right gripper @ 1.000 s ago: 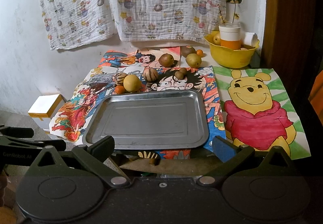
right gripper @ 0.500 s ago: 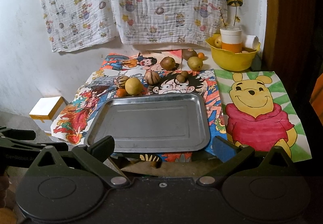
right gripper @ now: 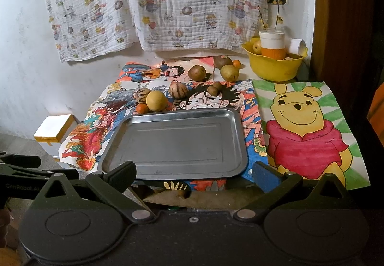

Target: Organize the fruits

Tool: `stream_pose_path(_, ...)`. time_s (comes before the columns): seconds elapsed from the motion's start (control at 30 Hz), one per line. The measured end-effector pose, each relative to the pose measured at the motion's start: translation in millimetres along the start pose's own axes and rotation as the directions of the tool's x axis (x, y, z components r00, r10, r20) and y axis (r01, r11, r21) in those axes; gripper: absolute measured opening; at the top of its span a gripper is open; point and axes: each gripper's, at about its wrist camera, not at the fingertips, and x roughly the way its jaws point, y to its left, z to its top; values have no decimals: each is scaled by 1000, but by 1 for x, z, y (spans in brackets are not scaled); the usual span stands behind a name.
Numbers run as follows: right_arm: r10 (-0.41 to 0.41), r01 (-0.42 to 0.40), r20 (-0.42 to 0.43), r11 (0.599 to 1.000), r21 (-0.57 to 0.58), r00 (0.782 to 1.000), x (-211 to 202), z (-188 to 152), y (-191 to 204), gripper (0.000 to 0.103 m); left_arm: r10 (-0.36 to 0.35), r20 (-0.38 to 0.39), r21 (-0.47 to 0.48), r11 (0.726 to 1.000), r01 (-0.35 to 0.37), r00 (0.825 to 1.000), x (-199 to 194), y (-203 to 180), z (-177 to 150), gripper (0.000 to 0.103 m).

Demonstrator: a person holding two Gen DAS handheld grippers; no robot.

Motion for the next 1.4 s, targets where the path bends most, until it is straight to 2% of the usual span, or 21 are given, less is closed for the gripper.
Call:
stream_pose_path(0.9, -3, 3, -21, 1000, 14, 1000, 10, 0, -8, 103, 19, -24, -15, 1000, -19, 1000, 6, 0, 4, 102)
stream_pose_path(1.4, 51, -50, -65, 999, 14, 997, 29, 6, -21, 103, 52, -59, -42, 998, -54, 997, 17, -8, 13, 102)
